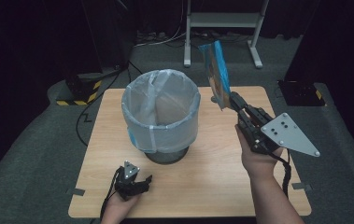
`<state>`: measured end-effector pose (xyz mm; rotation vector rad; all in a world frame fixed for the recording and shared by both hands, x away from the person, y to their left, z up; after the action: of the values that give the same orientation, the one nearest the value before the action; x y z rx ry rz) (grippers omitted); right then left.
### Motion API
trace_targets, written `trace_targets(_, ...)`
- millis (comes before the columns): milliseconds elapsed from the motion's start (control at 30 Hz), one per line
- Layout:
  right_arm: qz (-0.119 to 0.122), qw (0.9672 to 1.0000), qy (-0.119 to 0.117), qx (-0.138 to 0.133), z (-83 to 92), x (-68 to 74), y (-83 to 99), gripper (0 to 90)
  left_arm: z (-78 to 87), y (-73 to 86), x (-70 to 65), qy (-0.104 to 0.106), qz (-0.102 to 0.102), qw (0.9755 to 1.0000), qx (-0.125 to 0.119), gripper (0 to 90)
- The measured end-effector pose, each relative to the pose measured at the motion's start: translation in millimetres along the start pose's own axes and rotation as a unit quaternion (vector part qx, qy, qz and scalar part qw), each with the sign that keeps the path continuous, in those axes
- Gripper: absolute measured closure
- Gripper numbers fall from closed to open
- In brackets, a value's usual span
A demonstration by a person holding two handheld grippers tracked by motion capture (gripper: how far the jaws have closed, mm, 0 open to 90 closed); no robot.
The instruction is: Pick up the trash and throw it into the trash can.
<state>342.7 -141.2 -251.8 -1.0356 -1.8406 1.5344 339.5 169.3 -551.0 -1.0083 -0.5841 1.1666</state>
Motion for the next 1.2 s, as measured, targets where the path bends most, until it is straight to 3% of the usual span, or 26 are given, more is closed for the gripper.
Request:
trace_targets(233,0.009,0.9996,-0.023,-0.016,-12.8,19.1,-15.3,90.0,-0.9,-0.6,-1.1,-0.001,0.009,0.9999,-0.007,26.0)
trace_targets(467,-0.006,0.9982,-0.053,-0.026,-19.9,35.3,-20.1,90.0,-0.8,-0.5,-1.8,0.002,0.01,0.9999,-0.007,26.0)
trace_targets(733,-0.014,0.9957,-0.088,-0.025,-33.6,60.0,-18.3,90.0,1.1,0.5,0.1,0.006,-0.006,0.9999,0.007,26.0)
trace_targets(967,-0.015,0.9941,-0.104,-0.029,-36.1,73.3,-18.0,90.0,1.3,0.7,0.1,0.008,-0.007,0.9999,0.007,26.0)
trace_targets(1200,-0.027,0.993,-0.114,-0.017,-37.0,75.0,-11.0,90.0,1.3,0.7,-0.1,0.008,-0.006,0.9999,0.006,26.0)
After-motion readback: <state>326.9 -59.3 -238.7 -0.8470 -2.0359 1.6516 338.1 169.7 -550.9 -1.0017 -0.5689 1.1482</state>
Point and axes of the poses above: each handheld gripper's, and its own axes: z roughly backward along the jaws, y roughly out of its underside, x roughly to its left, the point moved 3 cm from there along -z, roughly forward along the jaws, and after that the axes turned 10 degrees about -z, right-handed, at the moved point
